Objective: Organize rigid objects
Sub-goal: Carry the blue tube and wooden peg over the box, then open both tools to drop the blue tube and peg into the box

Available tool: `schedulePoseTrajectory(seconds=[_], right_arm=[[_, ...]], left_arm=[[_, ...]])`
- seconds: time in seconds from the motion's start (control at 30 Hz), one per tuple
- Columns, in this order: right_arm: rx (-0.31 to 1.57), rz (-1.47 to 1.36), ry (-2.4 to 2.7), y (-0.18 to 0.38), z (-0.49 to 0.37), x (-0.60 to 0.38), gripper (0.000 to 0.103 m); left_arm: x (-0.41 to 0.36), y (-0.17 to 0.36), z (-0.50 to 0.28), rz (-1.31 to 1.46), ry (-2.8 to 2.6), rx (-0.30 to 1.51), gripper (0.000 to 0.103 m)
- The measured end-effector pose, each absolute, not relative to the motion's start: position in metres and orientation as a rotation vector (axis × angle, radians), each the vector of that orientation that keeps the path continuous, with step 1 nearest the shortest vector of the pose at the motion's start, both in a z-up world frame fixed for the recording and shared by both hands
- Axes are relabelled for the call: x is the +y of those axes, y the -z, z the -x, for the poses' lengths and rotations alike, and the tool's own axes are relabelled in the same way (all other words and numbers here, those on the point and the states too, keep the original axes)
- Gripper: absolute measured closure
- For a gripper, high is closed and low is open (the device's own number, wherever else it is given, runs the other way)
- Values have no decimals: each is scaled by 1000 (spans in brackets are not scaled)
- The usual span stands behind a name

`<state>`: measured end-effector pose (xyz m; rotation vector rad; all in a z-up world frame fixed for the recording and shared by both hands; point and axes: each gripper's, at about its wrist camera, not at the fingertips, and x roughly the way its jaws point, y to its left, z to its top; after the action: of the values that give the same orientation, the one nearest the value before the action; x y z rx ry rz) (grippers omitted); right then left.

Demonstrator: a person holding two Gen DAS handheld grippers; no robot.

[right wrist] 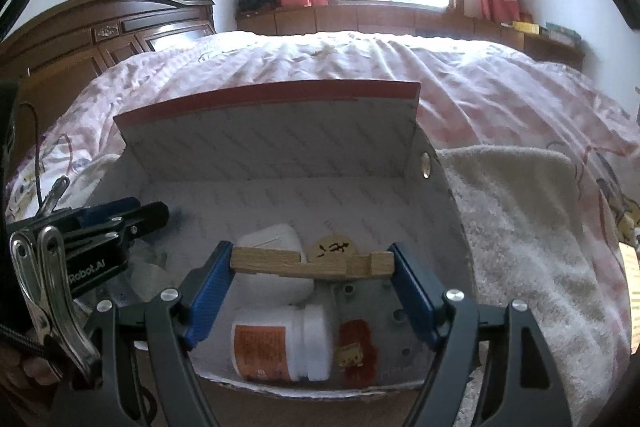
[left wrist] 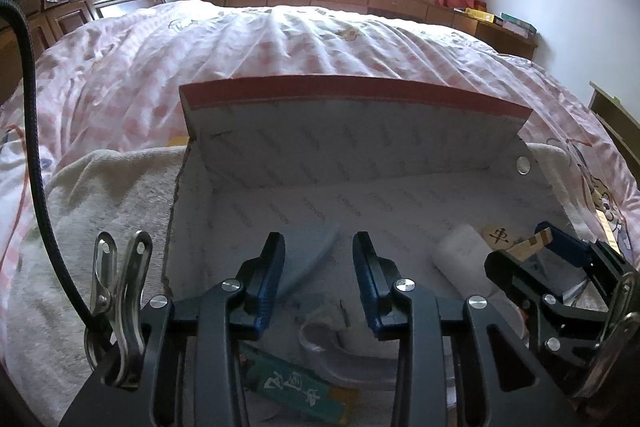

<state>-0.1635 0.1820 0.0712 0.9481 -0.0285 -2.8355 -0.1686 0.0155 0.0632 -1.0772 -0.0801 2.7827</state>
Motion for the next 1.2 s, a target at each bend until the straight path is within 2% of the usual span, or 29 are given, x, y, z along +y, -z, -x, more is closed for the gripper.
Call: schedulePoseTrajectory(seconds=[0.2,0.3,0.43,1.2], right_arm=[[-1,-934,2856,-70,163,178,22],[-21,-912,2846,-71,162,178,15],[-54,-895,2834,-73,159,180,12],[-189,-856,2826,-92,121,193,12]], left_arm=[[14,-61,172,1105,-2777,-96,66],[16,-61,172,1110,-2778,-88,65],[17,-64,167,1089,-2793,-68,54],[18,-84,126,1073,-2797,-39,54]])
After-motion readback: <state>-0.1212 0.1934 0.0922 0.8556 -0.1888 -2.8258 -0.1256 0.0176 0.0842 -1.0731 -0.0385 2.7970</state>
